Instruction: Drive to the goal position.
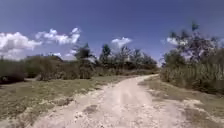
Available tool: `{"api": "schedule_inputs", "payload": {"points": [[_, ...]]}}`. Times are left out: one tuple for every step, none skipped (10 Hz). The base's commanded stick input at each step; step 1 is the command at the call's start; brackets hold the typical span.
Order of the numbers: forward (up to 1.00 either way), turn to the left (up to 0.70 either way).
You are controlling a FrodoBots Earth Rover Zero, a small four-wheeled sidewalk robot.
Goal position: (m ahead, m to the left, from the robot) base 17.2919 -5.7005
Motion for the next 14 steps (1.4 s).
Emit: {"api": "schedule_inputs", "payload": {"points": [[0.70,0.00],[0.70,0.00],[0.70,0.00],[0.70,0.00],[0.70,0.00],[0.70,0.00],[0.70,0.00],[0.70,0.00],[0.70,0.00],[0.70,0.00],[0.70,0.00],[0.70,-0.01],[0.70,-0.25],[0.70,-0.35]]}}
